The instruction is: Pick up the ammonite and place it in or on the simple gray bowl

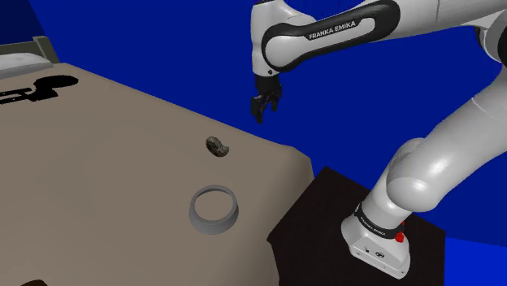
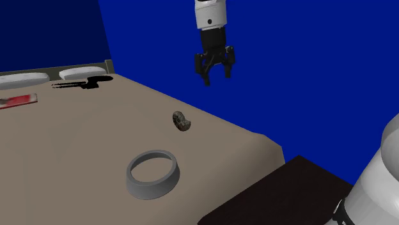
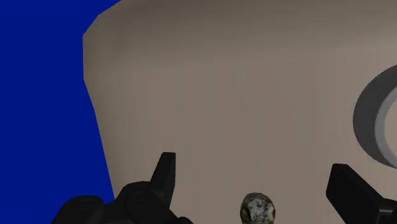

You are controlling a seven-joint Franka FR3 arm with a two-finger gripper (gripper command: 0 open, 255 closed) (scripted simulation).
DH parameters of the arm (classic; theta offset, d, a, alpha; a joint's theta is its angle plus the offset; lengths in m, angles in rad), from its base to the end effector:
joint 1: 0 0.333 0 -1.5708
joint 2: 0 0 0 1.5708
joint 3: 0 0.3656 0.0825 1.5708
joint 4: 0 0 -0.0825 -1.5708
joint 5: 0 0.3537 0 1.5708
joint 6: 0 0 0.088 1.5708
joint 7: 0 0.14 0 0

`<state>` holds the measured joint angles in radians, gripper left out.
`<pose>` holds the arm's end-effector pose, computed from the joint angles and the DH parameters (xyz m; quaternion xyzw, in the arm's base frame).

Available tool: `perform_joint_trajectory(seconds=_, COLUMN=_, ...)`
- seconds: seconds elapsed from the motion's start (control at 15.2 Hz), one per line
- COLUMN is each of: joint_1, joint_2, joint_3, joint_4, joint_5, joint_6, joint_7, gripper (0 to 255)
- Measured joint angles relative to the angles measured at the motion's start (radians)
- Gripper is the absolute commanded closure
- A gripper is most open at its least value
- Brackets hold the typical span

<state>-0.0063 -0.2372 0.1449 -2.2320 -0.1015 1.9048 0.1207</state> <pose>0.4231 0.0521 0.4898 0.9966 0.0250 -0.0379 0.0694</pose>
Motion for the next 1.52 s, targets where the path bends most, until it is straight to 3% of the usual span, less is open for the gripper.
perform_joint_trajectory(seconds=0.79, joint_1=0.024, joint_2=0.473, joint_3=0.027, joint_4=0.313, joint_5=-0.105, joint_6=0.139, joint_7=0.101, gripper=0)
perform_joint_trajectory(seconds=1.39, joint_1=0.084, joint_2=0.841, joint_3=0.012, joint_4=0.681, joint_5=-0.171, joint_6=0.125, joint_7=0.143, gripper=0)
perform_joint_trajectory(seconds=1.52, joint_1=0.084, joint_2=0.878, joint_3=0.007, joint_4=0.712, joint_5=-0.177, joint_6=0.131, joint_7=0.139, gripper=0)
